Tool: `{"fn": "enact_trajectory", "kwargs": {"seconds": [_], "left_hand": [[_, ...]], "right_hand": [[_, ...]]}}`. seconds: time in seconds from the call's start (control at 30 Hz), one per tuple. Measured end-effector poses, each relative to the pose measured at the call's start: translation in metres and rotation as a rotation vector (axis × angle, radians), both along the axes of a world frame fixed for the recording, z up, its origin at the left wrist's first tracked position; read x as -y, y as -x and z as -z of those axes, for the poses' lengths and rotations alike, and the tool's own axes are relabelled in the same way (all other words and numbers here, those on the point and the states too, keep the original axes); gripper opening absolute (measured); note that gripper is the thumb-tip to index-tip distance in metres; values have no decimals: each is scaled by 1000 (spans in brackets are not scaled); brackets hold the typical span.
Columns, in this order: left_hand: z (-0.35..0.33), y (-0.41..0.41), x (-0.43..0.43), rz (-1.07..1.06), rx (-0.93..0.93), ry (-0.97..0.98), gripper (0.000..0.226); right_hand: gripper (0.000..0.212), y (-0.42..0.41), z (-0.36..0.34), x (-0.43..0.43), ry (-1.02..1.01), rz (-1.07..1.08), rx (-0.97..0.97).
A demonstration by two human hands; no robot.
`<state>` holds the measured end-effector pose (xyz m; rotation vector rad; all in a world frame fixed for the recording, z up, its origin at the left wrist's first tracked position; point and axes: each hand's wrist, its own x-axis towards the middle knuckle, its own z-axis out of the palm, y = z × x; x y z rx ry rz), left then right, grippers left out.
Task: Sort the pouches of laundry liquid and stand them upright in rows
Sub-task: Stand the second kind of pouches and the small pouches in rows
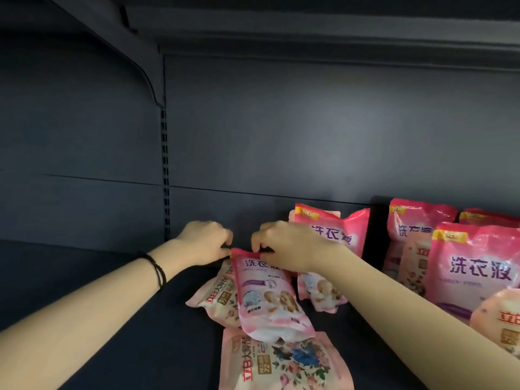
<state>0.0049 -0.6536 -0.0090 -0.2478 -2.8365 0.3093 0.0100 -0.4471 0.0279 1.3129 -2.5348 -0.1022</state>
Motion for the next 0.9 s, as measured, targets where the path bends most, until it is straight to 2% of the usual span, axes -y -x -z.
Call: {"fn": "enact_trajectory", "kwargs": {"seconds": [0.17,0.27,0.43,0.5,0.6,0.67,0.73,0.87,0.9], "left_hand": [[14,29,19,-16,27,-86,38],[21,45,23,-8,97,-276,37],[38,61,17,71,202,-632,19],[37,58,17,104,148,-647,16],[27,43,23,199,-76,-592,14],[12,27,29,276,-222,-611,12],[-5,8,33,369,-300,-690,12],[-25,-20,25,470,-303,-885,10],[-26,-24,22,466,-283,-939,10]], "right_hand": [[29,44,9,40,-151,133,47],[30,63,17,52,-161,209,81],[29,76,28,54,-95,264,124],[30,74,28,51,-39,291,131],[30,69,27,46,57,309,150],[30,66,26,42,163,268,187],[35,64,24,42,356,210,308],[38,57,23,53,1014,249,825],[36,56,24,56,1111,298,918]]}}
